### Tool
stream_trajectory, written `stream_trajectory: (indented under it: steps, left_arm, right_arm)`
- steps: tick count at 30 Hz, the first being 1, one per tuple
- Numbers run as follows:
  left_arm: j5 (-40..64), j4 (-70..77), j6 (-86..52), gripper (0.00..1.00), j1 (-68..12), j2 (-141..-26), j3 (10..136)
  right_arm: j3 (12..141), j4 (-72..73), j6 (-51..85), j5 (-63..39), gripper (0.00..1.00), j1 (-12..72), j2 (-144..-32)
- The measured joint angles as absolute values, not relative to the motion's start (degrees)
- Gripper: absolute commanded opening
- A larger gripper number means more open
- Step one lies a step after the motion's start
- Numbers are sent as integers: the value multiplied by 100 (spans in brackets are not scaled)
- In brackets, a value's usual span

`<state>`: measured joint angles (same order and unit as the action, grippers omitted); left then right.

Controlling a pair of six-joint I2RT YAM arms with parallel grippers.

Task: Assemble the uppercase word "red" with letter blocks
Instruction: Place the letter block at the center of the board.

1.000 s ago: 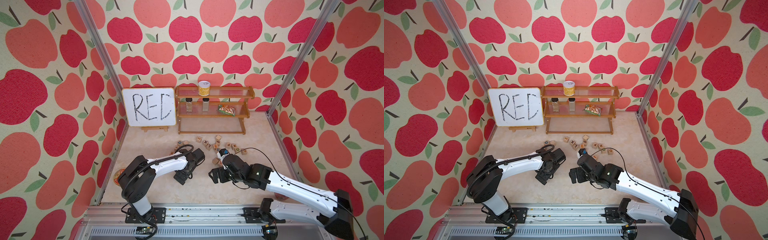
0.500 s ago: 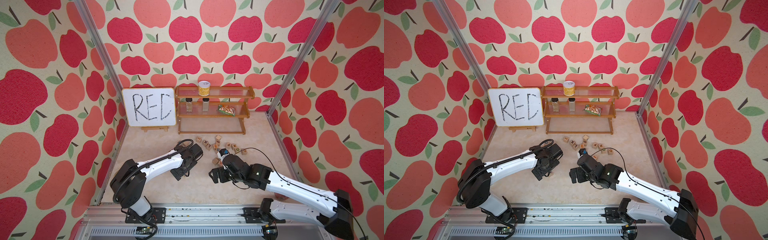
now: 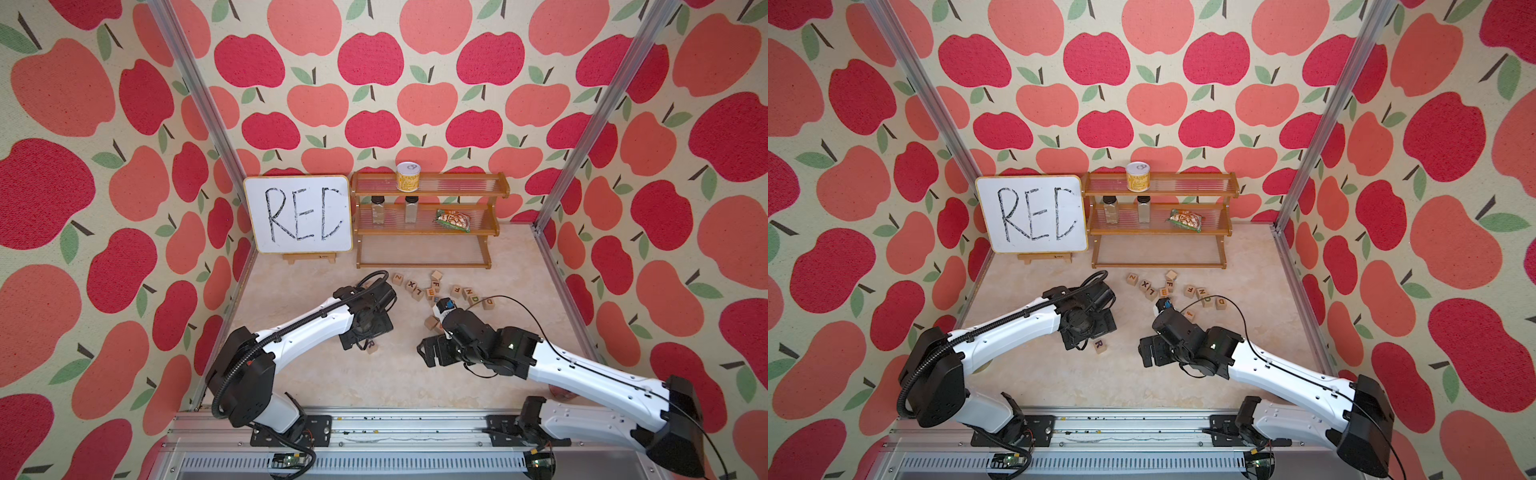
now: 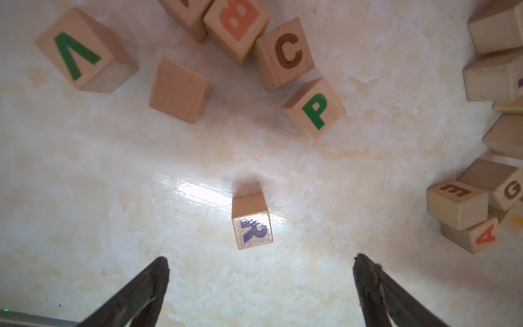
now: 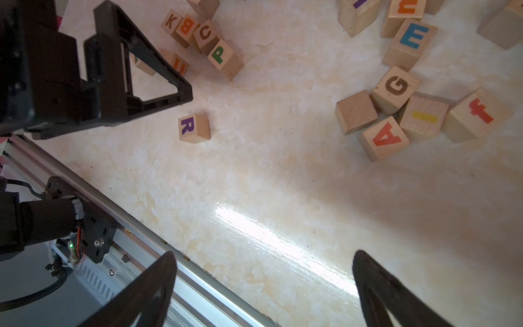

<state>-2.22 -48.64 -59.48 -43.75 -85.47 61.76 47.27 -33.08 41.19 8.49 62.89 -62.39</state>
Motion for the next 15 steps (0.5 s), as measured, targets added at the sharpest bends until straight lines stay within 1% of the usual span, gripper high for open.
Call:
stream_trajectory:
  steps: [8,11,15]
  left_arm:
    - [425,-4523,-4265,99,-4077,-8248,5671]
    - [635,-4405,-3747,98,-4075,-8248,5627]
    - [801,-4272,-3144,94,-4101,-8248,5612]
  right_arm:
    - [4729,-3308,4001,832,99,6289,-6294]
    - [4729,-3308,3962,825,99,6289,-6294]
    - [4729,-3308,3903,808,99,6289,-6294]
